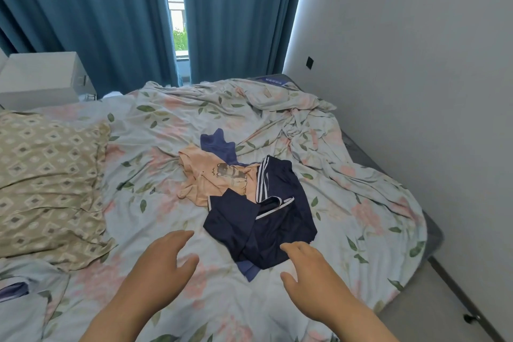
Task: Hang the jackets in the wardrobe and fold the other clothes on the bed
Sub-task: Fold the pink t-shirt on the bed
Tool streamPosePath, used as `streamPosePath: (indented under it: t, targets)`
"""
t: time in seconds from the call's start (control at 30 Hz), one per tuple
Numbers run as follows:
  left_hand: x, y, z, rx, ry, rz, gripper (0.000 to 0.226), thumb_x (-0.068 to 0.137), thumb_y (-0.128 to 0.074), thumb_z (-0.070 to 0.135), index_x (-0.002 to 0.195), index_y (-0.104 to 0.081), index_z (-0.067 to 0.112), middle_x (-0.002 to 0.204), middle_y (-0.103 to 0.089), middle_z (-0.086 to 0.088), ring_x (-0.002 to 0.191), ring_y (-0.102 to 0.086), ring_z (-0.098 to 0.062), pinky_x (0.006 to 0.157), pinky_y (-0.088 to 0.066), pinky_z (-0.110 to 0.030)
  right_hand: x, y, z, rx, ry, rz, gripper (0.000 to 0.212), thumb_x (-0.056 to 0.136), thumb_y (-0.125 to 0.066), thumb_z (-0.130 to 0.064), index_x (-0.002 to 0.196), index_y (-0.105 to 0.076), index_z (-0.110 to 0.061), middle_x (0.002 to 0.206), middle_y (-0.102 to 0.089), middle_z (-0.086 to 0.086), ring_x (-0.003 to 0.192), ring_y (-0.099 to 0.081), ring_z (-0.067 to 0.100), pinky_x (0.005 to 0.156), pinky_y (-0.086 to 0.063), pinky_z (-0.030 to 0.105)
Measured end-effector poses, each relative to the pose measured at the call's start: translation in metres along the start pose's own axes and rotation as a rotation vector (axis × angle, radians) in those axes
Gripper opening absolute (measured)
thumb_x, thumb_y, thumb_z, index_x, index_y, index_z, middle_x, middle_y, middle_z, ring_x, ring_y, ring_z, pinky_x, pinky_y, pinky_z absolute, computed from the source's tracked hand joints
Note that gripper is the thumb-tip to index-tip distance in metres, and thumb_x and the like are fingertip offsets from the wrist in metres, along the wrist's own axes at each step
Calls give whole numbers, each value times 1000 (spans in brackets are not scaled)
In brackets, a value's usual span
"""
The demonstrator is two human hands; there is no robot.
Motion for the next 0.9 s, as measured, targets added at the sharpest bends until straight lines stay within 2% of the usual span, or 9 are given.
streamPosePath:
  t: [0.13, 0.27, 0.37, 0.47, 0.6, 0.7, 0.77, 0.83, 0.9]
  targets:
    - [30, -18, -15, -1, 18, -36, 54, 96, -53, 42, 147, -38, 34, 152, -36, 17, 140, -32, -6, 113, -27, -25, 32, -21, 8, 14, -11, -51, 50, 97, -46, -35, 145, -32, -32, 145, -35, -12, 133, -33, 11, 106, -34, 23]
    - [72, -45, -32, -28, 55, -63, 54, 96, -52, 44, 147, -37, 35, 152, -34, 18, 139, -33, -4, 113, -29, -24, 85, -40, 27, 55, -44, -60, 55, 97, -49, -37, 148, -30, -34, 149, -32, -16, 136, -32, 8, 108, -32, 21]
    - [118, -76, -52, -38, 80, -41, 55, 96, -53, 42, 147, -37, 34, 152, -35, 18, 139, -33, -6, 112, -30, -24, 146, -59, 54, 68, -46, -21, 56, 98, -51, -35, 149, -30, -32, 149, -33, -16, 137, -32, 8, 108, -32, 21]
    - [169, -115, -68, -29, 71, -13, 54, 95, -54, 38, 147, -38, 32, 149, -39, 18, 137, -36, -6, 110, -30, -23, 214, -85, 78, 66, -12, 12, 50, 96, -53, -30, 144, -37, -31, 140, -43, -11, 131, -39, 12, 100, -33, 19]
    - [237, -164, -85, -34, 42, -6, 53, 94, -57, 35, 144, -43, 27, 142, -46, 16, 131, -42, -7, 101, -32, -20, 294, -128, 111, 104, 19, -16, 55, 96, -54, -29, 148, -37, -26, 146, -40, -11, 133, -38, 10, 106, -34, 23]
    - [291, -198, -106, -118, 47, -16, 48, 90, -61, 35, 136, -49, 31, 131, -47, 21, 124, -47, -6, 93, -34, -21, 351, -164, 133, 297, -20, -34, 50, 90, -60, -28, 138, -48, -29, 134, -49, -14, 117, -53, 2, 95, -42, 19]
    - [328, -215, -128, -349, 136, -5, 50, 86, -69, 34, 132, -49, 43, 124, -44, 28, 115, -48, 6, 92, -37, -20, 390, -189, 151, 605, -165, -34, 48, 84, -66, -27, 131, -54, -31, 124, -53, -19, 102, -54, -10, 83, -45, 14]
    - [369, -226, -151, -589, 236, 55, 58, 83, -74, 32, 134, -48, 43, 124, -48, 22, 114, -47, 7, 94, -39, -23, 429, -211, 166, 907, -284, -27, 52, 86, -68, -25, 135, -52, -28, 133, -51, -11, 106, -54, -3, 88, -49, 20]
    - [405, -236, -177, -689, 329, 148, 61, 82, -75, 30, 136, -48, 30, 122, -47, 12, 119, -46, -7, 93, -38, -27, 462, -231, 177, 1025, -314, 4, 58, 92, -63, -28, 146, -42, -25, 145, -44, -6, 114, -54, 7, 96, -49, 28]
Point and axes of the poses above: each hand's wrist, its own x-axis towards the middle knuckle, its own y-axis out of the back of the hand, z = x × y, the point moved 7 cm from there along x, towards the middle knuckle
